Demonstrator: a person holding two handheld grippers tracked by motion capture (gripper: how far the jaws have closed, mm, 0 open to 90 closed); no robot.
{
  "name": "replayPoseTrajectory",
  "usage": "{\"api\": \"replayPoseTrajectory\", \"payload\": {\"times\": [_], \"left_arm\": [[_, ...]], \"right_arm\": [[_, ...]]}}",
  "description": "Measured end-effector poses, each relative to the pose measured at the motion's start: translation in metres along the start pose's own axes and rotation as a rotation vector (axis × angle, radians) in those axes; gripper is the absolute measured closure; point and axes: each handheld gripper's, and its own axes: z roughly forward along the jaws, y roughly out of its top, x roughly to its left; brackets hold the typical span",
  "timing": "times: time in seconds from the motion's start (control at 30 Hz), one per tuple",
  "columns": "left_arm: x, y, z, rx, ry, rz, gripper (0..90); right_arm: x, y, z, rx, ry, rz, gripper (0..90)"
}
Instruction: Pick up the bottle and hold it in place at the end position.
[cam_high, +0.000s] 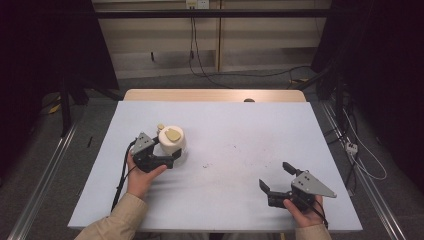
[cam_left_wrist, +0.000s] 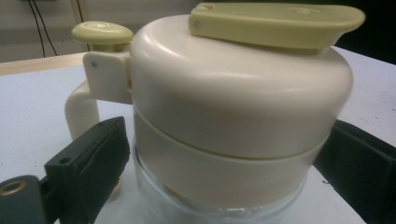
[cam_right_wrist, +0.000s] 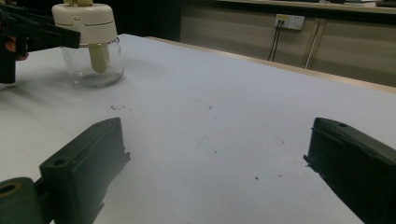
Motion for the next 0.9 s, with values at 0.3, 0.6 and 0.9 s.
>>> {"api": "replayPoseTrajectory", "payload": {"times": [0.3, 0.6, 0.9], "left_arm": [[0.001, -0.001, 0.009, 0.001, -0.006, -0.006, 4.2], [0.001, -0.001, 0.016, -0.002, -0.004, -0.004, 3.4], [0.001, 0.000, 0.023, -0.008, -0.004, -0.014, 3.4]], "right_arm": [[0.000, 0.000, 0.000, 0.001, 0.004, 0.001, 3.5], [0.000, 0.000, 0.000, 0.002, 0.003, 0.001, 3.6], [-0.001, 0.000, 0.000, 0.004, 0.003, 0.002, 3.7]]}}
